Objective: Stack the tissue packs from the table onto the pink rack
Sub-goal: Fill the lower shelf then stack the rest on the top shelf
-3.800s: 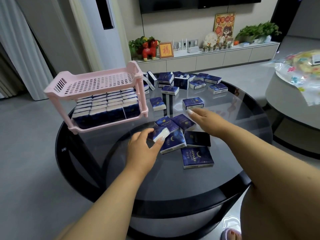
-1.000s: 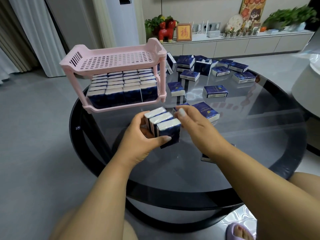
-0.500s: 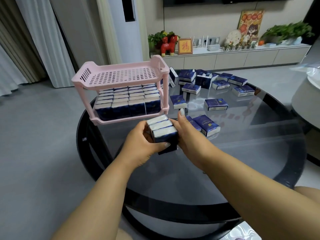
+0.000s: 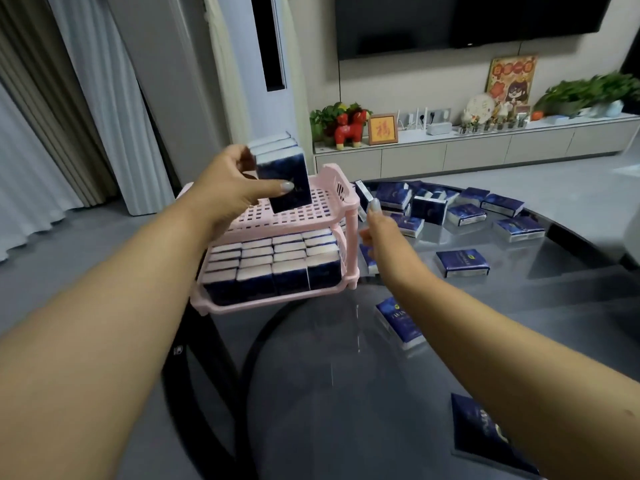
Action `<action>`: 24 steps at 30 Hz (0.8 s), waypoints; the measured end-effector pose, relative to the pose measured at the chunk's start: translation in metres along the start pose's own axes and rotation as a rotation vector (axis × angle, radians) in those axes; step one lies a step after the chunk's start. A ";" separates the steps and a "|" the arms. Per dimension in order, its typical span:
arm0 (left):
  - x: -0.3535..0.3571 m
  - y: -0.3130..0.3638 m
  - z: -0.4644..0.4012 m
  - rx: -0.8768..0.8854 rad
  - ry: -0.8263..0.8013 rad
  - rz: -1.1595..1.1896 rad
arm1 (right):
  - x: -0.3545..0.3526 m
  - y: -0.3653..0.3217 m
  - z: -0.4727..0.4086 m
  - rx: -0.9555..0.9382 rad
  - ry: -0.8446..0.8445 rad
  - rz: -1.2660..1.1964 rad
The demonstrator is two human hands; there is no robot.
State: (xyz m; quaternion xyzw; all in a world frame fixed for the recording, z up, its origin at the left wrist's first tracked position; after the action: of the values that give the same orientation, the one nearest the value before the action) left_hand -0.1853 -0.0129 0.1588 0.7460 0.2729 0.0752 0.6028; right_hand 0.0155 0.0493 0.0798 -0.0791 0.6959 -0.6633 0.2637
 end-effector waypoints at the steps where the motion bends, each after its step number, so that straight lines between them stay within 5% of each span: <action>1: 0.003 -0.003 -0.009 -0.018 -0.016 -0.005 | 0.002 0.007 -0.005 0.005 -0.027 0.030; 24: 0.024 -0.063 -0.108 -0.207 -0.262 -0.094 | 0.007 0.025 -0.037 -0.045 -0.038 -0.028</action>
State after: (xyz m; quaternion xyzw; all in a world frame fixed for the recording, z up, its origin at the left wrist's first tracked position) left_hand -0.2327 0.0998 0.1229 0.6698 0.2174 -0.0235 0.7097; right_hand -0.0021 0.0813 0.0530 -0.1075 0.7043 -0.6494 0.2658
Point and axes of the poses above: each hand's wrist, its own z-axis away from the middle knuckle, its own x-axis out of the palm, y = z × x, the point moved 4 cm from there along -z, towards the middle knuckle, and after that the axes turned 6 degrees about z, right-handed, at the moved point
